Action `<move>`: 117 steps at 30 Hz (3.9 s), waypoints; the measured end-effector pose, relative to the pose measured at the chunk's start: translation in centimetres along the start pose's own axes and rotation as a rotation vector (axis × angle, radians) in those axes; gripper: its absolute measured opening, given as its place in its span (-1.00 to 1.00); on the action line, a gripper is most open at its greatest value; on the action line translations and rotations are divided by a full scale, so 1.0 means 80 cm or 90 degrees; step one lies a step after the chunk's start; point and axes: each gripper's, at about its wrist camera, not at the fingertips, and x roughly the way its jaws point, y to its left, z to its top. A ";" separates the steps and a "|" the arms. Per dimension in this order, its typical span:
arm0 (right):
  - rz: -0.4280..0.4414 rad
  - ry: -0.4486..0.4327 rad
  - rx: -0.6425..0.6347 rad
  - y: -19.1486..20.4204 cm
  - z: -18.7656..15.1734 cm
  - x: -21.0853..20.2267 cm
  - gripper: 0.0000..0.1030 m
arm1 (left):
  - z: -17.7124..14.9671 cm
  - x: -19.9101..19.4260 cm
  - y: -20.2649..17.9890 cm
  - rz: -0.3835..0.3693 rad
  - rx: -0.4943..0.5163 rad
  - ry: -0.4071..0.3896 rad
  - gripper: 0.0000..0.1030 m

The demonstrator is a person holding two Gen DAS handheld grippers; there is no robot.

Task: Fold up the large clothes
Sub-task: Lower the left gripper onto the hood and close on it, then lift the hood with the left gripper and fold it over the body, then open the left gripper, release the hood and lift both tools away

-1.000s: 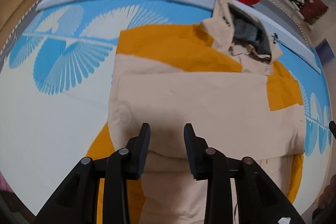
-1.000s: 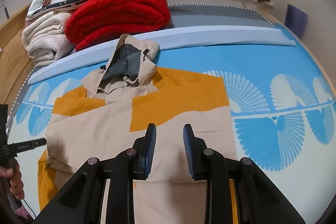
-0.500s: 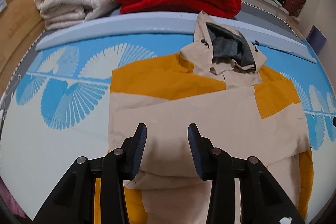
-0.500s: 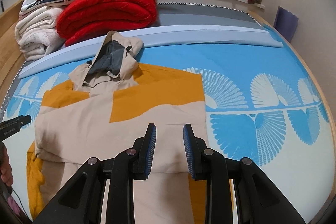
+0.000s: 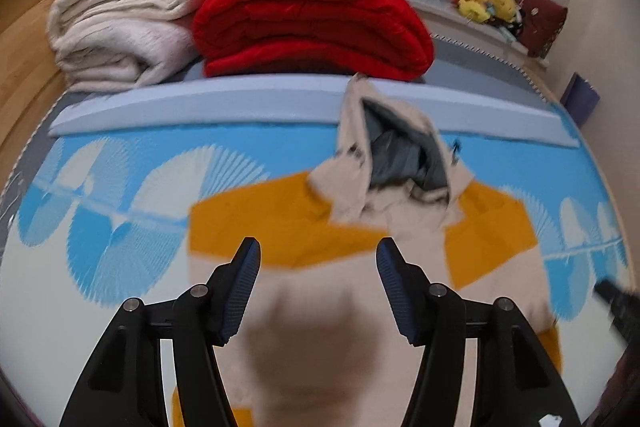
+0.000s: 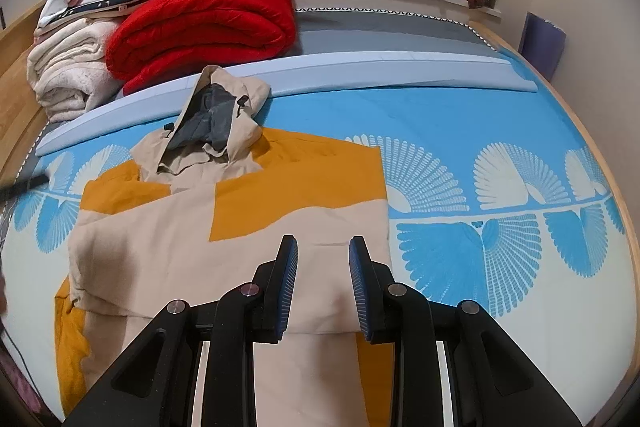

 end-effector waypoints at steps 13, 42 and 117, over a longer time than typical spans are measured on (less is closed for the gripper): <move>-0.014 0.045 0.014 -0.019 0.000 0.035 -0.45 | 0.129 0.203 -0.034 -0.002 -0.022 0.067 0.06; 0.010 0.057 0.078 -0.035 0.022 0.066 -0.45 | 0.077 0.109 -0.143 -0.080 0.134 -0.035 -0.99; 0.092 0.107 0.269 0.012 -0.023 0.134 -0.34 | -0.265 0.070 -0.177 -0.074 0.058 0.341 -0.24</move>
